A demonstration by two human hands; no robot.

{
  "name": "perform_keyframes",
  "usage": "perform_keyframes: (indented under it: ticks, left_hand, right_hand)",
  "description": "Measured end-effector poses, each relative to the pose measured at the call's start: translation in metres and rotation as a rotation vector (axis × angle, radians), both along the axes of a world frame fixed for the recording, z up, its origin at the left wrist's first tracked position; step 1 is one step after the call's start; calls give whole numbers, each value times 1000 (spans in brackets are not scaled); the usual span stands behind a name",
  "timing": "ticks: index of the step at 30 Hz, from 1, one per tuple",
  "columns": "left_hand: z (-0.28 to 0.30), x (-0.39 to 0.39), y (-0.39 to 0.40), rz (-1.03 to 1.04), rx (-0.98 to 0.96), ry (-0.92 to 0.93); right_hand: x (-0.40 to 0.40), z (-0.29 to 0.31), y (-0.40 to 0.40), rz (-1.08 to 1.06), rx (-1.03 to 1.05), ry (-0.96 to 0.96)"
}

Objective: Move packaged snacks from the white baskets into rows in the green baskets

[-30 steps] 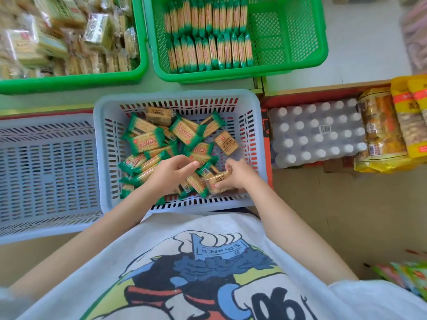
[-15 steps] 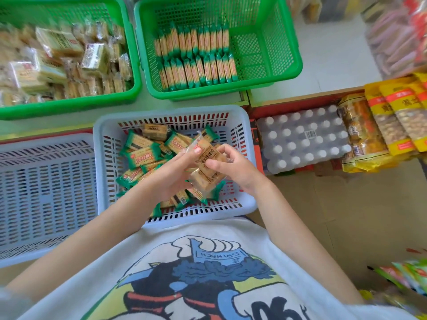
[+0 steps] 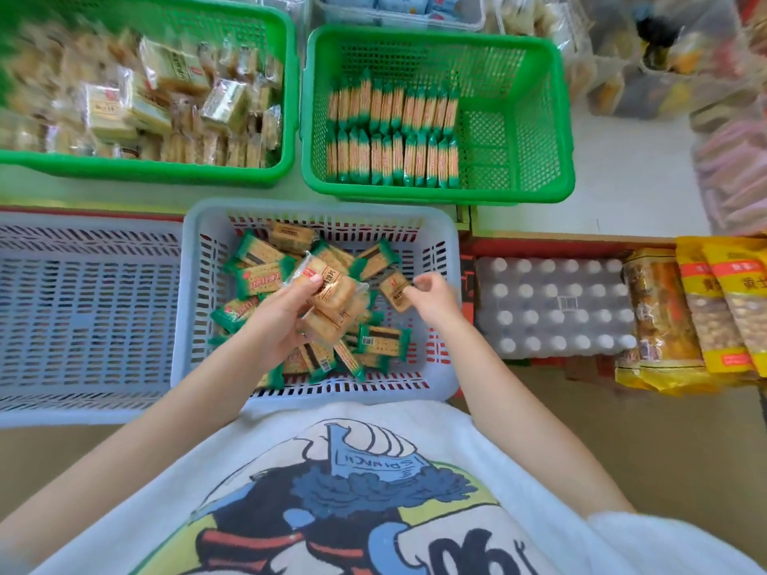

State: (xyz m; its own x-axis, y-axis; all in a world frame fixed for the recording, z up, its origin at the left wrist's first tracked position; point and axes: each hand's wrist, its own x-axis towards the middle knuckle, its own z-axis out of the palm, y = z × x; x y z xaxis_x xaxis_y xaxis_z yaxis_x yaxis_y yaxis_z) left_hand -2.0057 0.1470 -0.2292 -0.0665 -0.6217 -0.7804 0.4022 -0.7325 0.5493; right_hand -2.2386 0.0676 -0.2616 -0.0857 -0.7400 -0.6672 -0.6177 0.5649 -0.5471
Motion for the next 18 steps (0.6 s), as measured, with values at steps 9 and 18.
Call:
perform_keyframes:
  ticks: [9,18]
  left_hand:
    - [-15,1,21,176,91,-62]
    - [-5,-2,12,292,80,-39]
  right_hand:
    - [24,-76,-11,344,-68,447]
    - [17,-6,-11,-131,92,-135]
